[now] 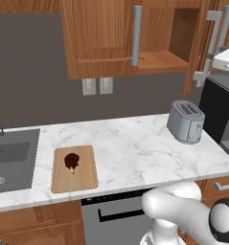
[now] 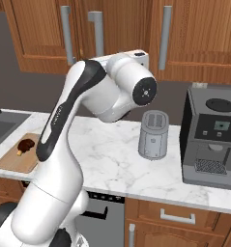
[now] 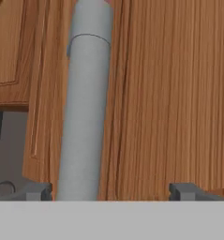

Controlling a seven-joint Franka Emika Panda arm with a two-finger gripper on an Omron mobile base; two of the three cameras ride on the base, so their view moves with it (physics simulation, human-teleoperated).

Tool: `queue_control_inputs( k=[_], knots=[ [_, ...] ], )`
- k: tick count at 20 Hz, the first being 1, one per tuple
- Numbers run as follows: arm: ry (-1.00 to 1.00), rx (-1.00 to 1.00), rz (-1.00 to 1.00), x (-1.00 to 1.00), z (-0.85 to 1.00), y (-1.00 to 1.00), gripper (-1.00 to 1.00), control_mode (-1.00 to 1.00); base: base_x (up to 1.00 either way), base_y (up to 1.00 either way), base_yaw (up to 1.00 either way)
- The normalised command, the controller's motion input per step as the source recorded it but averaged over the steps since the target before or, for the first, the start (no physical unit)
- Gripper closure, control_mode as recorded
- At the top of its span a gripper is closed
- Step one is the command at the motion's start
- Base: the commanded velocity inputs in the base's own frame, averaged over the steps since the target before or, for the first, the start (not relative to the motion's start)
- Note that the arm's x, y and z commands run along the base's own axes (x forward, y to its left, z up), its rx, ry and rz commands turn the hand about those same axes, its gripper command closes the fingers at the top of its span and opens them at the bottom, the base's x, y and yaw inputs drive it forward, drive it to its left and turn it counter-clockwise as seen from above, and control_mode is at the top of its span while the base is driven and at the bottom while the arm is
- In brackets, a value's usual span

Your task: Open the cabinet, retrieve the rolling pin, and place it next to the meat on the cutting board to prepare for tenderizing.

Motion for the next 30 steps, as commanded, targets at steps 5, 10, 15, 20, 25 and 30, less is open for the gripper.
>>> queue_control_inputs(
  k=[5,10,15,20,25,30],
  knots=[
    [-0.12,-0.11,-0.01,-0.93,0.00,0.00,-1.00,-1.00,0.00,0.00,0.00],
    [-0.04,-0.11,-0.04,-0.55,0.00,0.03,-1.00,-1.00,0.00,0.00,0.00],
    [-0.01,-0.15,-0.05,-0.40,0.00,0.28,-1.00,-1.00,0.00,0.00,0.00],
    [0.00,-0.31,-0.10,-0.04,0.00,0.56,-1.00,-1.00,0.00,0.00,0.00],
    [0.00,-0.37,-0.14,0.00,0.00,0.73,-1.00,-1.00,0.00,0.00,0.00],
    [-0.02,-0.41,-0.19,0.00,-0.07,0.83,-1.00,-1.00,0.00,0.00,0.00]
  ],
)
